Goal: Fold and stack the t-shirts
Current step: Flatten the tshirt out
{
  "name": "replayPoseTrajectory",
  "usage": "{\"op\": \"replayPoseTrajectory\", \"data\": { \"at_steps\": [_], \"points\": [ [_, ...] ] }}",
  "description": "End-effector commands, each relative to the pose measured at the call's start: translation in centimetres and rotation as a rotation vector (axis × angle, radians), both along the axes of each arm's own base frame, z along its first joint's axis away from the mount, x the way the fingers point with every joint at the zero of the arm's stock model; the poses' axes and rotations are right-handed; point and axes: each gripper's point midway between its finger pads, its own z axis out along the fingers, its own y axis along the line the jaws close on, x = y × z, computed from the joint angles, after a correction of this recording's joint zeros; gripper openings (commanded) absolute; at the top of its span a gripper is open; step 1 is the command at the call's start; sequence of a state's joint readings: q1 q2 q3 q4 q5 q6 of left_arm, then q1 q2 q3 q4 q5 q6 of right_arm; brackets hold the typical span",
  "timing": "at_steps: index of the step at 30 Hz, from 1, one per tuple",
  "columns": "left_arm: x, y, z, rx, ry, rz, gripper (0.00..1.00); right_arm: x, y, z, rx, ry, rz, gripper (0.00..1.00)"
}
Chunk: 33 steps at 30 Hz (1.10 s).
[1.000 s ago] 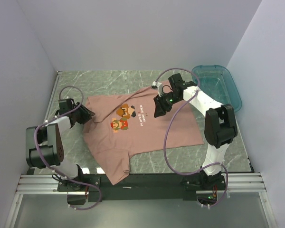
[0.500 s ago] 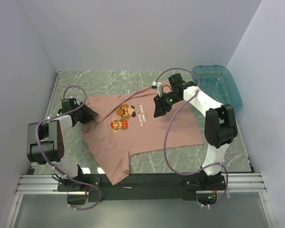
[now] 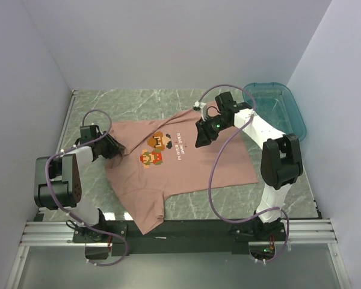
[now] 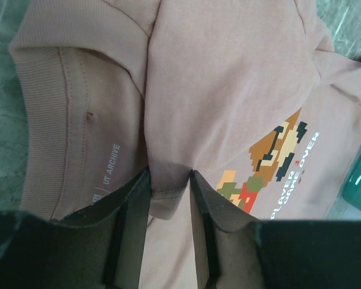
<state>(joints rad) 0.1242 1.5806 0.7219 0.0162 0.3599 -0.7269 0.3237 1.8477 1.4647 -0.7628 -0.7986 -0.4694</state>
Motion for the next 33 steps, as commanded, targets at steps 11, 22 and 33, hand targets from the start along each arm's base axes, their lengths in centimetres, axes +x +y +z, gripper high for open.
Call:
{"op": "replayPoseTrajectory", "data": {
  "at_steps": [11, 22, 33],
  "points": [
    [-0.4, 0.1, 1.8, 0.006, -0.042, 0.026, 0.32, 0.2, -0.3, 2.7, 0.048, -0.062, 0.002, 0.47],
    [0.2, -0.3, 1.6, -0.022, -0.045, 0.017, 0.15, 0.5, -0.9, 3.1, 0.056, -0.065, -0.018, 0.47],
    [0.5, -0.5, 4.0, -0.039, -0.107, 0.017, 0.00, 1.7, -3.1, 3.8, 0.058, -0.082, -0.085, 0.47]
  ]
}}
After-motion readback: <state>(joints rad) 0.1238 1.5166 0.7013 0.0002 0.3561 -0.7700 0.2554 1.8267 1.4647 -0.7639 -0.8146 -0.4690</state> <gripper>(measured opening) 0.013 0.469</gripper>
